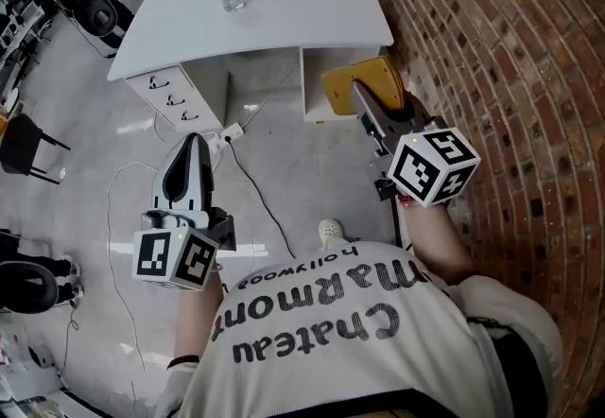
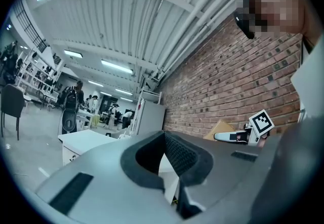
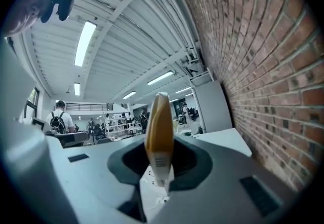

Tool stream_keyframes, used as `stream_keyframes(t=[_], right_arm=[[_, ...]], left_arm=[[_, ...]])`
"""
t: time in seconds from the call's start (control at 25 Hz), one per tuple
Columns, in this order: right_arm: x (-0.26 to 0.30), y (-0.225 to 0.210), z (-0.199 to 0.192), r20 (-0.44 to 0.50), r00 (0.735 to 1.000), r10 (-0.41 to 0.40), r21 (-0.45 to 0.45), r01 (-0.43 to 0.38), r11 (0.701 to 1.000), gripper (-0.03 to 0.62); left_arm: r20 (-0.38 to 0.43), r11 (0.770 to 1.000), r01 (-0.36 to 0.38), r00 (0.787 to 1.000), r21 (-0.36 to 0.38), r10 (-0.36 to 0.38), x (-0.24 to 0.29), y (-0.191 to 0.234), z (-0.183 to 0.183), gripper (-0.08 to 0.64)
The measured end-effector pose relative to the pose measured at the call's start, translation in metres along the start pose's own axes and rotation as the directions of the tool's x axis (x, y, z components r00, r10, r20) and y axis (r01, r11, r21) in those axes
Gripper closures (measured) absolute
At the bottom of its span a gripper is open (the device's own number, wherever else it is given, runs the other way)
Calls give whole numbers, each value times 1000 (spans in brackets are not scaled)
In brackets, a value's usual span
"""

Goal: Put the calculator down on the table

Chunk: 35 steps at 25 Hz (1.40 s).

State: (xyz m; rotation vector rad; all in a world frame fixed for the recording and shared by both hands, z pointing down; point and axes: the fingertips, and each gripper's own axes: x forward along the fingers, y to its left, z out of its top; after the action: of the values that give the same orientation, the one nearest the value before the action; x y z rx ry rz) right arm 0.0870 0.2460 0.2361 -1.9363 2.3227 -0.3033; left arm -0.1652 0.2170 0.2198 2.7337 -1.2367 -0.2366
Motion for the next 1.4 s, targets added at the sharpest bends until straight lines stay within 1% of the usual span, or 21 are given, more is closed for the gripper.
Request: stream_keyframes(t=[0.12,0.32,0.72,0.76,0.84,0.92,0.96,1.12,1.4], right_arm=[[33,-27,17,17,1000,21,-16,-20,1000,500],[76,-62,33,29,998,50,-19,-49,999,500],[144,-122,56,27,995,98,-38,-97,995,500],[150,-128,58,28,995,98,-39,-97,995,500],[160,-139,58,29,995,96,-36,-95,995,501],[166,-149,51,15,996,92,-22,-92,996,502],[168,-153,45,3,996,89,-14,-89,996,502],[175,-167,17,-56,996,74,10,-74,997,500],[191,-198,-30,-141,990,13,66,-4,998,502]], left_arm=[[23,1000,-7,1000,17,7,37,2,2,560],[17,999,-13,1000,48,12,88,4,0,560],[49,998,-40,998,53,37,173,11,0,558],[52,997,-46,998,58,43,179,13,-2,560],[52,993,-70,997,98,65,189,17,-6,560],[31,987,-81,997,138,78,196,17,-17,560],[13,988,-75,997,134,74,200,16,-25,560],[-47,997,-53,997,60,56,210,18,-51,560],[-112,999,-36,993,16,37,237,39,-85,560]])
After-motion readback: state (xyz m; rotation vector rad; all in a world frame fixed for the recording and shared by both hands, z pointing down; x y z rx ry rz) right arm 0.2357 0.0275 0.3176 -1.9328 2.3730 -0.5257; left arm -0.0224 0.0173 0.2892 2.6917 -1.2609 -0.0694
